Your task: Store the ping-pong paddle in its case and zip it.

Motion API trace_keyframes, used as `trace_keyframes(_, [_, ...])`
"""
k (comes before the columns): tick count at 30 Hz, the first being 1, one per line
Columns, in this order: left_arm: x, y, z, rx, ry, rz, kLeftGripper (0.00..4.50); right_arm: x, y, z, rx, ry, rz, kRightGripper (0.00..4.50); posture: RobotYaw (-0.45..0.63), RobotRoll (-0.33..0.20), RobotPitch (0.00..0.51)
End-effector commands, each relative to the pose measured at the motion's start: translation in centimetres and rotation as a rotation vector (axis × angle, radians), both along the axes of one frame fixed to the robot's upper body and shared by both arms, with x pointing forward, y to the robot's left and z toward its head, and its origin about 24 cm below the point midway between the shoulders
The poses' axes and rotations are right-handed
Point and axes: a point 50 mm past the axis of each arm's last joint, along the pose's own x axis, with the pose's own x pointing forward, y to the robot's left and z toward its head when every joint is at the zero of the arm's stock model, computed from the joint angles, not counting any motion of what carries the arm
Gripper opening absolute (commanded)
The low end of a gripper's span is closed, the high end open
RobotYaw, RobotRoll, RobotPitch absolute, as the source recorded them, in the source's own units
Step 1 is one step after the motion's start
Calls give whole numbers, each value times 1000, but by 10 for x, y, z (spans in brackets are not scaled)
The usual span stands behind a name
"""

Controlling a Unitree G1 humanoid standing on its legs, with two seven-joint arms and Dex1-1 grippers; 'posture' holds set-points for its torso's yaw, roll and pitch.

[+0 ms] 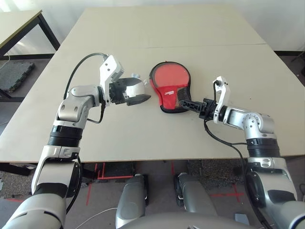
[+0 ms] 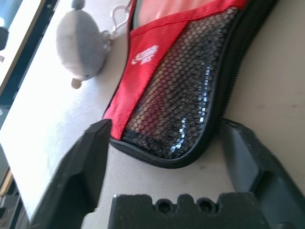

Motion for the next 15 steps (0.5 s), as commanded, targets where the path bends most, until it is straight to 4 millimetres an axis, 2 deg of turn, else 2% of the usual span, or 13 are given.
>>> trace_keyframes(1, [-2,2,-1,-9,11,6,4500,-4,3,-19,-14,91,-12,3112,86,0,138])
trace_keyframes(9, [-2,1,-2,-1,14,-6,4500,-1,-1,-11,-30,80,-13,148,80,0,135])
trace_keyframes(10, [-3,1,-2,-2,14,-7,4500,-1,-2,-10,-29,77,-11,23,80,0,136])
trace_keyframes(15, [-3,-1,-3,-4,17,-15,4500,-4,-6,0,-13,69,9,23,75,0,145])
